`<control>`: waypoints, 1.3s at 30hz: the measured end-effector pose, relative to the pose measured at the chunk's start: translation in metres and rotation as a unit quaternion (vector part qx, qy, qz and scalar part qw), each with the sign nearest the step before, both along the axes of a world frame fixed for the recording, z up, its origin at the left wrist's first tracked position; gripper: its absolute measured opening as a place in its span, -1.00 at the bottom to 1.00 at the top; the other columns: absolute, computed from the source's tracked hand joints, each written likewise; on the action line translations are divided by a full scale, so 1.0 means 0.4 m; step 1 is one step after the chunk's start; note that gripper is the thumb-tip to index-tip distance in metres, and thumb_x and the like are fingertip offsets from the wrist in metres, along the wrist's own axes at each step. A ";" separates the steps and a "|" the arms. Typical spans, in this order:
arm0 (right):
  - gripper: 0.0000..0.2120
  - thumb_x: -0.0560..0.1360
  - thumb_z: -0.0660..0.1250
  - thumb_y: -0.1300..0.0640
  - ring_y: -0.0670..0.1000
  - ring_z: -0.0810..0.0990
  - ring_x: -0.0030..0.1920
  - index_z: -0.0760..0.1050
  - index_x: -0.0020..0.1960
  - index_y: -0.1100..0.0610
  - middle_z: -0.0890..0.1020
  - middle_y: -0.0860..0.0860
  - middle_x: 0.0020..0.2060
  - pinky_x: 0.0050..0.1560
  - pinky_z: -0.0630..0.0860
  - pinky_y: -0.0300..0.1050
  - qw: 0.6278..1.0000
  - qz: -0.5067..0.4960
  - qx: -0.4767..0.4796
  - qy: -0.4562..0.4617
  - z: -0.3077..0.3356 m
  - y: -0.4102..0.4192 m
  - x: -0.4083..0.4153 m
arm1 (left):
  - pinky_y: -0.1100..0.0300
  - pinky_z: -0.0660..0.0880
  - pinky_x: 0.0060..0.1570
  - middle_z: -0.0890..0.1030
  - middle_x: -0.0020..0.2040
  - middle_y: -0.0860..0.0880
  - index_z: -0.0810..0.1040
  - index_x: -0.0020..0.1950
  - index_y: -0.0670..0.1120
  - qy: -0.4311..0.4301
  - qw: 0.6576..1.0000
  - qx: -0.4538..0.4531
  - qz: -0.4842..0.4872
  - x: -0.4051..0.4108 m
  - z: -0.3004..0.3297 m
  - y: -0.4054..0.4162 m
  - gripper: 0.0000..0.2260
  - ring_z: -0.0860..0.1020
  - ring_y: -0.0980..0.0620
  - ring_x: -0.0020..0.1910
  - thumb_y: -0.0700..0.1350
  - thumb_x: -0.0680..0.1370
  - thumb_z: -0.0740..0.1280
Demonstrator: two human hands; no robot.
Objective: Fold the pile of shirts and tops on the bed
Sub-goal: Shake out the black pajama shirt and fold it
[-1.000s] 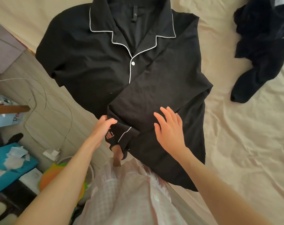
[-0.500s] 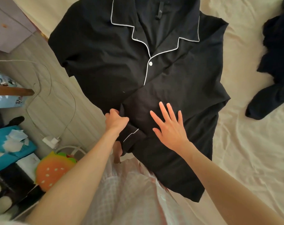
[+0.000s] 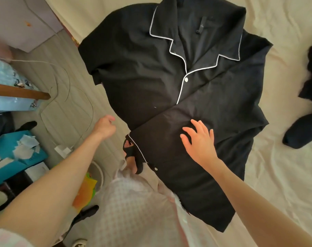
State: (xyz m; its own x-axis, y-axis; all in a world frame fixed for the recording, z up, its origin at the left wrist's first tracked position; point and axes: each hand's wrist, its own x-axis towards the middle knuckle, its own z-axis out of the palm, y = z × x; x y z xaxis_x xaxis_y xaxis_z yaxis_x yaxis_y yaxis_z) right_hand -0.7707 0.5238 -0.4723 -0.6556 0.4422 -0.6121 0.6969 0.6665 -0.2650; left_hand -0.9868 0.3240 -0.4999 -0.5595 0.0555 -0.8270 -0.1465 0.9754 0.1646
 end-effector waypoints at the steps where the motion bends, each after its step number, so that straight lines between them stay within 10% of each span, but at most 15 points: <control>1: -0.61 0.60 0.14 -0.04 0.04 0.05 0.52 0.39 0.39 0.04 0.24 0.03 0.48 0.48 -0.04 0.23 1.000 -0.021 0.013 0.014 0.009 -0.005 -0.023 | 0.07 0.30 0.30 0.38 0.37 -0.16 0.34 0.39 -0.14 0.014 1.000 0.017 0.011 -0.037 0.011 0.007 -0.60 0.34 -0.13 0.36 -0.35 0.56 0.17; 8: -0.50 0.53 0.31 0.07 0.22 0.20 0.47 0.32 0.44 0.10 0.27 0.16 0.46 0.35 0.17 0.39 0.988 0.022 0.079 0.131 0.019 -0.058 -0.286 | 0.07 0.25 0.36 0.23 0.47 -0.13 0.20 0.47 -0.12 0.120 0.984 0.126 -0.026 -0.356 0.053 0.090 -0.50 0.25 -0.10 0.43 -0.32 0.56 0.23; 14: -0.38 0.58 0.16 -0.10 0.16 -0.15 0.53 -0.04 0.55 -0.07 -0.11 0.07 0.54 0.38 0.01 0.39 0.996 0.032 0.075 0.032 -0.050 -0.111 -0.507 | -0.01 0.26 0.39 0.28 0.44 -0.13 0.20 0.48 -0.12 0.125 0.959 0.183 -0.179 -0.594 -0.008 0.152 -0.38 0.28 -0.11 0.41 -0.14 0.49 0.40; 27: -0.28 0.56 0.24 0.02 0.15 -0.20 0.53 -0.15 0.55 -0.09 -0.19 0.05 0.54 0.37 0.03 0.41 0.995 0.033 0.078 -0.046 -0.082 -0.108 -0.534 | 0.00 0.49 0.08 0.57 0.14 -0.19 0.52 0.23 -0.20 -0.053 0.943 0.003 -0.329 -0.713 -0.051 -0.056 -0.67 0.53 -0.15 0.11 -0.07 0.52 0.36; 33: -0.32 0.58 0.21 0.02 0.13 -0.21 0.53 -0.12 0.55 -0.09 -0.20 0.03 0.54 0.39 -0.02 0.39 0.998 0.015 0.045 -0.049 -0.061 -0.105 -0.544 | -0.05 0.27 0.30 0.50 0.28 -0.14 0.56 0.20 -0.19 0.036 0.934 0.041 -0.354 -0.733 0.049 -0.137 -0.65 0.37 -0.15 0.33 0.03 0.59 0.22; 36: -0.41 0.59 0.19 0.02 0.13 -0.16 0.53 0.02 0.54 -0.02 -0.09 0.06 0.55 0.42 -0.06 0.34 0.998 -0.049 0.027 -0.019 -0.033 -0.122 -0.563 | 0.15 0.38 -0.25 0.54 -0.24 -0.07 0.52 -0.17 -0.19 0.029 0.948 0.107 -0.299 -0.696 0.142 -0.113 -0.68 0.51 -0.08 -0.18 0.01 0.61 0.16; 39: -0.57 0.59 0.21 0.09 0.09 0.07 0.52 0.31 0.44 0.10 0.20 0.09 0.50 0.47 0.03 0.16 0.977 -0.182 -0.008 0.109 0.028 -0.174 -0.574 | 0.16 0.40 -0.20 0.56 -0.17 -0.12 0.50 -0.11 -0.21 -0.007 0.959 0.165 -0.230 -0.646 0.214 -0.069 -0.66 0.53 -0.05 -0.13 0.03 0.62 0.13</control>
